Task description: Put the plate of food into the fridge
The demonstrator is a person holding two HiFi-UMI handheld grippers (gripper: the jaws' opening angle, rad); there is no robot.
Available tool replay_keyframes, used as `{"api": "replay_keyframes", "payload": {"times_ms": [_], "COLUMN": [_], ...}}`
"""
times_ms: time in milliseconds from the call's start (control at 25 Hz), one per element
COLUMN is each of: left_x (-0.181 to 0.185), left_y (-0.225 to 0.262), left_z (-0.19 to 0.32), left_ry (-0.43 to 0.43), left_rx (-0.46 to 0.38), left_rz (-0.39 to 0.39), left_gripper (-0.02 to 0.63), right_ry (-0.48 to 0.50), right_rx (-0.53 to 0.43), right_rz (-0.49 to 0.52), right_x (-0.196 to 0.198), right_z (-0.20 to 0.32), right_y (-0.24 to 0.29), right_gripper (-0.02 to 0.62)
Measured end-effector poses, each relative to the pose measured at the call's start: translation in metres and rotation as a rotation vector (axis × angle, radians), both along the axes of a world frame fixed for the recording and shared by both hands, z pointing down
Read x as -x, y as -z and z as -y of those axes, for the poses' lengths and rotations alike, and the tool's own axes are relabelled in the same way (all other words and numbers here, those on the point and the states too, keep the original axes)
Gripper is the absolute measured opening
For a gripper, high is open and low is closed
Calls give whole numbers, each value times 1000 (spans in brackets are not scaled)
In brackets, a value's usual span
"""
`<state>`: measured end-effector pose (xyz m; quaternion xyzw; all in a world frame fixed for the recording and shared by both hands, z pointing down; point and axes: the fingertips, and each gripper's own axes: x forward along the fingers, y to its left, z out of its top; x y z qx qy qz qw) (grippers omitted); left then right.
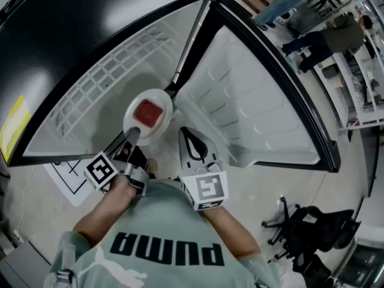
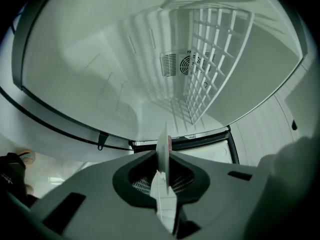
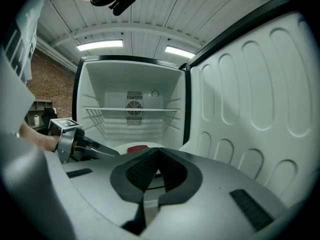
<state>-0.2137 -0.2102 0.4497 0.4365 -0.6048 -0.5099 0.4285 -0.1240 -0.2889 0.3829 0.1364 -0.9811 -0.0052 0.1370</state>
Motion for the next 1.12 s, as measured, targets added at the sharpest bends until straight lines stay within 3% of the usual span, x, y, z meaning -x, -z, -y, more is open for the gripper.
{"api": "replay_keyframes", "payload": {"times_ms": [160,720,960,1120], "left_x": [17,54,71,82], "left_y": [-6,-27,-44,-59], "left_z": [5,3,10,12], "left_ry": [22,227,294,347], "left_rx": [6,65,76,111], "left_rz": [5,20,4,-53], "left_gripper": [37,37,37,37], "right_ry": [25,216,284,306], "right_rx": [-2,52,49,41], "right_rz": [-7,-39,-64,-72], "right_x": [21,81,92,95], "right_z": [1,12,9,10], "right_y": [-4,-26,-33,-33], "right_gripper": [5,5,5,5]}}
